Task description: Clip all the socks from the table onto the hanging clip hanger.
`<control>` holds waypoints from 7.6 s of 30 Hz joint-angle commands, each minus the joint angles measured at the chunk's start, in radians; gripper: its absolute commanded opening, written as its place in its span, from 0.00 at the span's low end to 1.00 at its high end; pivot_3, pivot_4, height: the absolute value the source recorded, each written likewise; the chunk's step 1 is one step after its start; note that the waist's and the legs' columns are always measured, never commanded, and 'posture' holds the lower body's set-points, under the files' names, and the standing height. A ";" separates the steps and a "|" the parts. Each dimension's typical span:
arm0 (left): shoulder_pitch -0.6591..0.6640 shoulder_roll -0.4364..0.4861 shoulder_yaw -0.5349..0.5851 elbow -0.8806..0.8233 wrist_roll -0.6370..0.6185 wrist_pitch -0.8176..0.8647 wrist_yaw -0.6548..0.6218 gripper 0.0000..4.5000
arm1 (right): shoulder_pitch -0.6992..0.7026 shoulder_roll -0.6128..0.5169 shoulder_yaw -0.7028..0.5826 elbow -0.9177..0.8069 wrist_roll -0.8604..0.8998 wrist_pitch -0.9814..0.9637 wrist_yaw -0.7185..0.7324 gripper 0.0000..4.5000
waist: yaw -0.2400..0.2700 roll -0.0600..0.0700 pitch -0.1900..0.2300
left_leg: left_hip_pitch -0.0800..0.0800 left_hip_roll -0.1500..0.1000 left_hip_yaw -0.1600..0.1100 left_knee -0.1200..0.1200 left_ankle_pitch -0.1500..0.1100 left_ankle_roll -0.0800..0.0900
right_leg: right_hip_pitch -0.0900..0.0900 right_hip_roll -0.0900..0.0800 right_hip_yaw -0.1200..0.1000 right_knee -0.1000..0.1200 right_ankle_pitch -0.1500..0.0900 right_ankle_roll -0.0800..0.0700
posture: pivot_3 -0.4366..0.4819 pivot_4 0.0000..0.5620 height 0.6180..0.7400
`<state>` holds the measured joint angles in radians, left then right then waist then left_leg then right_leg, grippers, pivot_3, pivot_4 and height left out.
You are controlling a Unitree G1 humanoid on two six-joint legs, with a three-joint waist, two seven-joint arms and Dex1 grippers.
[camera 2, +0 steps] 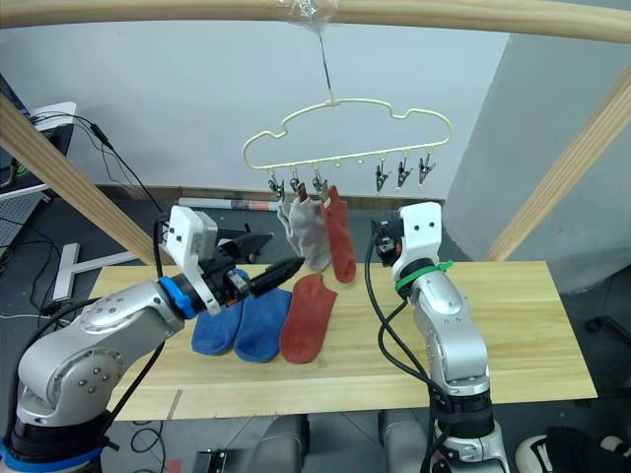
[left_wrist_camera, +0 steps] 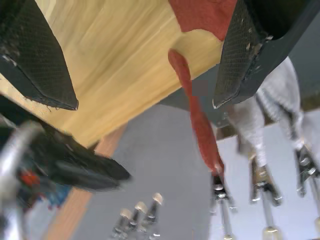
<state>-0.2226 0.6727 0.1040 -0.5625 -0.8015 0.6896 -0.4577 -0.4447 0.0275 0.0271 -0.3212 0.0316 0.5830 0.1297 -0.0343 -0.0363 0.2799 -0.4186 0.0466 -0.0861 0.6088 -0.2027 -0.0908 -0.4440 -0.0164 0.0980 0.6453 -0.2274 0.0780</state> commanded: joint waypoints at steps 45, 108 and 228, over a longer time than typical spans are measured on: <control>-0.188 -0.099 0.064 0.018 -0.036 -0.009 -0.046 1.00 | -0.313 0.027 -0.023 0.376 0.033 -0.253 -0.070 0.54 | 0.004 0.000 0.000 | 0.000 0.000 -0.001 0.001 0.000 0.000 | 0.001 0.000 -0.001 0.001 0.007 0.001 | 0.59 0.45 1.00; -0.135 -0.404 -0.408 0.973 0.837 -0.456 -0.005 0.72 | -0.276 -0.026 -0.021 0.300 0.078 -0.056 -0.042 0.00 | -0.001 0.002 0.000 | 0.002 0.000 -0.001 0.001 0.000 0.001 | 0.003 0.001 -0.001 0.002 0.004 0.006 | 0.48 0.52 1.00; -0.209 -0.285 -0.097 0.198 0.415 -0.312 -0.185 0.66 | -0.079 -0.117 0.020 0.070 0.080 -0.147 -0.108 0.45 | -0.039 0.006 0.004 | -0.002 0.000 -0.001 0.001 0.001 0.002 | 0.001 0.000 -0.001 0.001 0.003 0.008 | 0.50 0.49 1.00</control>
<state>-0.4213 0.3893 -0.0105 -0.2932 -0.3178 0.3372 -0.6251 -0.5069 -0.0941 0.0592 -0.2380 0.1226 0.4708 0.0330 -0.0737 -0.0298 0.2835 -0.4206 0.0466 -0.0866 0.6097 -0.2017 -0.0886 -0.4430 -0.0168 0.0967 0.6459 -0.2244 0.0861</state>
